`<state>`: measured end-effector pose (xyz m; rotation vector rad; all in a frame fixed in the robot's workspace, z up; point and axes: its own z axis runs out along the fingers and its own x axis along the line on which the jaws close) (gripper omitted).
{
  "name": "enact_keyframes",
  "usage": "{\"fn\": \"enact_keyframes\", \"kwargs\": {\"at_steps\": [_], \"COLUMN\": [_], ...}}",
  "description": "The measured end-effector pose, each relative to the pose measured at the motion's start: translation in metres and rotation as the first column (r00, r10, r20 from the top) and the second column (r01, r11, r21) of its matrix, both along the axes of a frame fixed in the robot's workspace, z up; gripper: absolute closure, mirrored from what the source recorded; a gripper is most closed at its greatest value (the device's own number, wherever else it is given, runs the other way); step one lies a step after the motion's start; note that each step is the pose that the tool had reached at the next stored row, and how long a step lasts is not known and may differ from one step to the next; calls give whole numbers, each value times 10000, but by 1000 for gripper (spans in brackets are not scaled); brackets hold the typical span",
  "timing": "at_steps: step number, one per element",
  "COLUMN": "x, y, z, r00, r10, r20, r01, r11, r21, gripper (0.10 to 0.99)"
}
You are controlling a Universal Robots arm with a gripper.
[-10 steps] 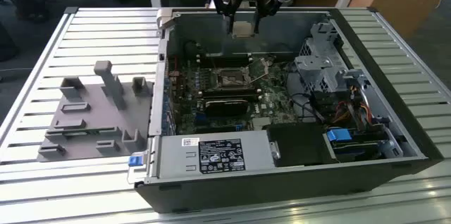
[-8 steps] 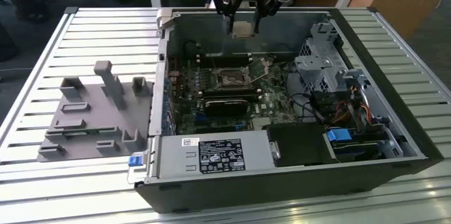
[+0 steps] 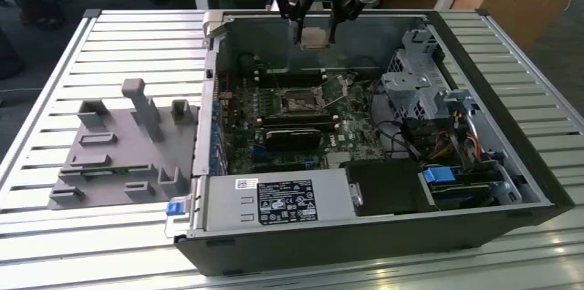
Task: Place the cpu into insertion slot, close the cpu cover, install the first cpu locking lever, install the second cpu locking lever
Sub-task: 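Place the cpu into insertion slot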
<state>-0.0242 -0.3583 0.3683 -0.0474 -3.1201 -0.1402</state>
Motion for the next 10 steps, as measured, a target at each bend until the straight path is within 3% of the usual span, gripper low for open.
{"fn": "enact_keyframes", "kwargs": {"at_steps": [10], "x": [0], "y": [0], "z": [-1], "r00": [9987], "r10": [-511], "r20": [0], "r01": [511], "r11": [9987], "r21": [-1], "gripper": [561]}}
